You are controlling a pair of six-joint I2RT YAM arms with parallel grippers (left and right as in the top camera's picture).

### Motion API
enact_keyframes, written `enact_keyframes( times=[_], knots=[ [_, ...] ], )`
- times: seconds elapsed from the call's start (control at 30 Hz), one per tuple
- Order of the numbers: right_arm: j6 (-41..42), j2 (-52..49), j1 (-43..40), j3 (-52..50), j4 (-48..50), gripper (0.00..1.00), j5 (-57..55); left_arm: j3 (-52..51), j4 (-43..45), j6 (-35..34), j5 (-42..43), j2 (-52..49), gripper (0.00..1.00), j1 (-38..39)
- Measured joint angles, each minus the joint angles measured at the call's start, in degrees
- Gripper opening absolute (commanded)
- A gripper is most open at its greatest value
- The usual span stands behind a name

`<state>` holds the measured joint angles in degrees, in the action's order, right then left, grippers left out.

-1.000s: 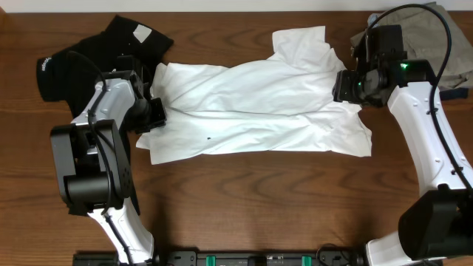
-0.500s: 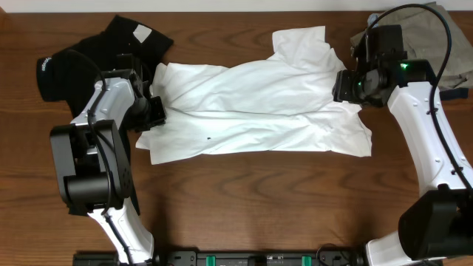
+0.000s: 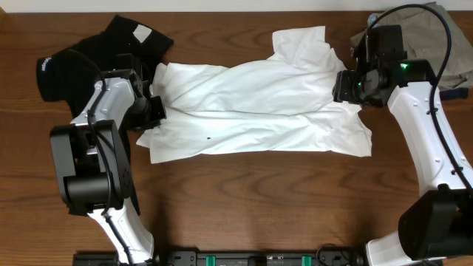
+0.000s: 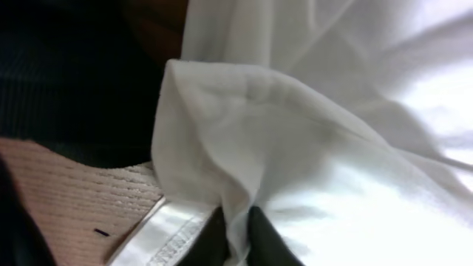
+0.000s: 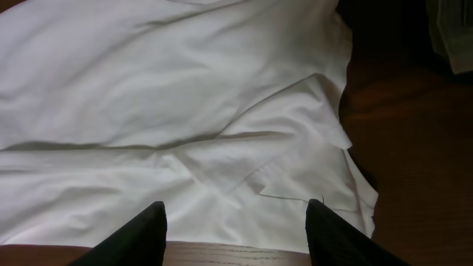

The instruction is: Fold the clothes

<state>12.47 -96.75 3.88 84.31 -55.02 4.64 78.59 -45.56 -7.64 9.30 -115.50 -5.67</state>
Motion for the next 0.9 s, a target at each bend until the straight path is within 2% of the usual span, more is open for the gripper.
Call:
enact_keyframes(
  times=[0.17, 0.27, 0.3, 0.37, 0.9],
  knots=[
    [-0.02, 0.0, 0.0, 0.0, 0.0, 0.58, 0.02, 0.0, -0.04, 0.15, 0.22, 0.0, 0.07, 0.0],
    [-0.09, 0.0, 0.0, 0.0, 0.0, 0.58, 0.02, 0.0, -0.24, 0.33, 0.22, 0.15, 0.17, 0.0],
    [-0.11, 0.0, 0.0, 0.0, 0.0, 0.59, 0.02, 0.0, -0.35, 0.22, 0.24, 0.24, 0.24, 0.0],
    [-0.13, 0.0, 0.0, 0.0, 0.0, 0.59, 0.02, 0.0, -0.5, 0.22, 0.37, 0.7, 0.27, 0.0],
    [-0.13, 0.0, 0.0, 0.0, -0.02, 0.59, 0.02, 0.02, 1.46, 0.02, 0.46, 3.13, 0.28, 0.0]
  ],
)
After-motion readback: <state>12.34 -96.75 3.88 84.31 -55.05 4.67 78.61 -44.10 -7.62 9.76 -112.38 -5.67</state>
